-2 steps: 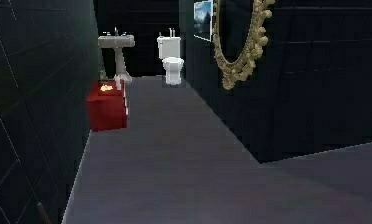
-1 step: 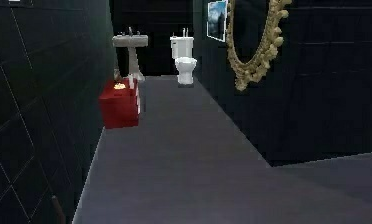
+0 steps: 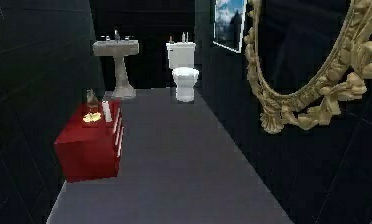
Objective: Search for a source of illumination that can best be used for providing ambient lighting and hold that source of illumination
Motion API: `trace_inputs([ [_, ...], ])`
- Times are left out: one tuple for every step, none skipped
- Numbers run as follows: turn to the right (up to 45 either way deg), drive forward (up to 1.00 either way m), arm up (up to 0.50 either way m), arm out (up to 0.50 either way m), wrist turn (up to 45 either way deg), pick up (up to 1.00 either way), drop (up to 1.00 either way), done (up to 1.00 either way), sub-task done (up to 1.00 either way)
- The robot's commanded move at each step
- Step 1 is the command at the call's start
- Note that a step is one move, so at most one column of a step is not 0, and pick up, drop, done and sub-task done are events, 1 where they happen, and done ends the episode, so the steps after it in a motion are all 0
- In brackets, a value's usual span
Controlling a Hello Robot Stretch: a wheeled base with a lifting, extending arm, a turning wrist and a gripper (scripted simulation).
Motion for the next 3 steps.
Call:
trace_inputs([
  [0.0, 1.0, 0.0, 0.0, 0.0, 0.0, 0.0, 0.0, 0.0],
  [-3.0, 0.0, 0.0, 0.0, 0.0, 0.0, 0.0, 0.0, 0.0],
  [0.0, 0.55, 0.0, 0.0, 0.0, 0.0, 0.0, 0.0, 0.0],
])
